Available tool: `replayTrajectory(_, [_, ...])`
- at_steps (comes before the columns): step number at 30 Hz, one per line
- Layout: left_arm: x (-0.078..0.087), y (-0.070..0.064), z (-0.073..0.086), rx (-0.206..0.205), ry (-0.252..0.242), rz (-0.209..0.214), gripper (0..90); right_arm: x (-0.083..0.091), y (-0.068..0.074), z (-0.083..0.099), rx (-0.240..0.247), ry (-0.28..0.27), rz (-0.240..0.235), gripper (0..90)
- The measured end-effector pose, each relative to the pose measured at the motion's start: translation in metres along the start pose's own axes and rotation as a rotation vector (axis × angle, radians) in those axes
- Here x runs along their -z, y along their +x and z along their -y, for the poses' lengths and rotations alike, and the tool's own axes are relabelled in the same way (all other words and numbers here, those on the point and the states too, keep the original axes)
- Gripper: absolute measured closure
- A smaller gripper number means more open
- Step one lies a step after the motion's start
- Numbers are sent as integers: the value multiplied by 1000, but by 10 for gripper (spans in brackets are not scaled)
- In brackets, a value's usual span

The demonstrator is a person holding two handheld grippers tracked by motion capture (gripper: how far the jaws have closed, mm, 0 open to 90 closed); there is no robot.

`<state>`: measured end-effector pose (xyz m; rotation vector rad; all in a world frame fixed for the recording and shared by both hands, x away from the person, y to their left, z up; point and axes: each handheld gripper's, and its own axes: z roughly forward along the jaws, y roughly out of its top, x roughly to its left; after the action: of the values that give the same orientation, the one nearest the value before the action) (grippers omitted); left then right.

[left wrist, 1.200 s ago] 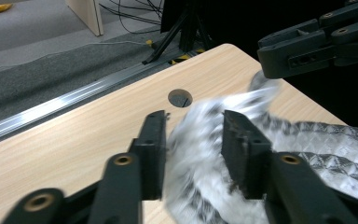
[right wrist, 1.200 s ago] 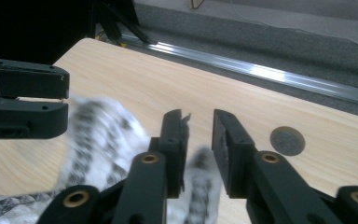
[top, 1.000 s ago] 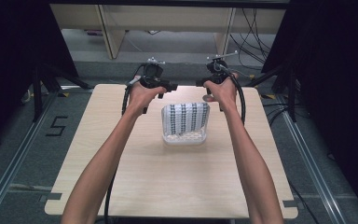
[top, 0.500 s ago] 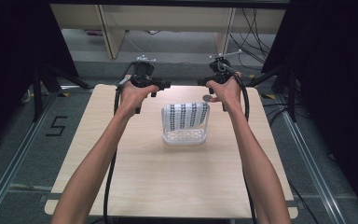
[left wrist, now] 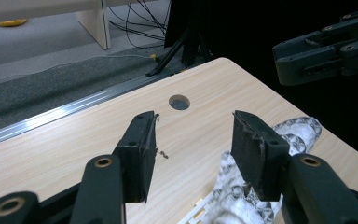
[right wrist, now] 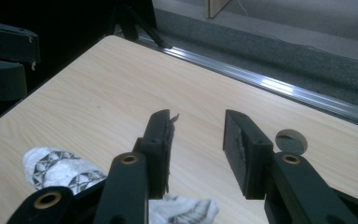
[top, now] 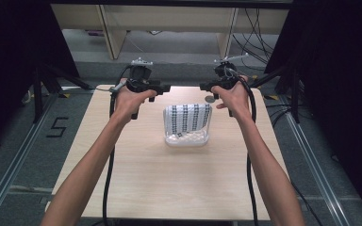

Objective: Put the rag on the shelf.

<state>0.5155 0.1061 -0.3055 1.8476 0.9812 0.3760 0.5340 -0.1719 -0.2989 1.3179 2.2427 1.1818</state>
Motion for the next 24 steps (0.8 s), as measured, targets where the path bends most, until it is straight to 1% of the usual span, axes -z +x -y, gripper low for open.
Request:
replayTrajectory(2, [2,-2,0,6,-17,8,488,3,2,1,-10,-8,-3,611])
replayTrajectory(4, [4,-2,0,0,-12,10,474,4,2,1,0,-10,-6,607])
replayTrajectory(5, [6,-5,1,6,-22,5,465,8,4,2,6,-18,-14,594])
replayTrajectory(6, [6,-5,1,6,-22,5,458,8,3,2,26,-36,-16,587])
replayTrajectory(7, [8,-6,2,-7,-7,8,452,11,6,3,4,-27,-16,583])
replayTrajectory(9, [11,-9,4,-10,1,7,437,14,7,4,39,-44,-20,578])
replayTrajectory(10, [12,-10,5,0,-7,9,429,16,8,5,50,-42,-23,574])
replayTrajectory(11, [14,-11,7,-1,-2,14,425,17,11,6,41,-40,-36,567])
replayTrajectory(12, [15,-13,8,10,-11,20,421,19,11,7,63,-44,-31,561])
replayTrajectory(13, [15,-13,8,10,-11,20,419,20,14,9,52,-48,-41,555])
replayTrajectory(14, [18,-15,10,5,-13,22,417,21,14,10,72,-51,-46,555])
replayTrajectory(15, [20,-17,12,5,-15,21,417,23,17,11,56,-54,-51,554])
replayTrajectory(16, [20,-17,12,5,-15,21,414,25,18,12,64,-50,-50,551])
replayTrajectory(17, [23,-20,14,4,-14,26,411,26,19,13,59,-61,-58,547])
replayTrajectory(18, [23,-20,14,4,-14,26,408,26,20,14,80,-66,-64,545])
replayTrajectory(19, [25,-23,16,-2,-17,29,406,28,22,16,64,-62,-63,540])
replayTrajectory(20, [26,-24,17,-4,-17,32,403,28,22,17,76,-64,-68,536])
replayTrajectory(21, [27,-25,19,-6,-17,39,399,29,23,18,70,-60,-64,536])
replayTrajectory(22, [28,-26,20,-8,-14,43,396,30,24,19,78,-59,-63,533])
replayTrajectory(24, [29,-28,21,-7,-16,39,388,31,25,23,75,-67,-69,529])
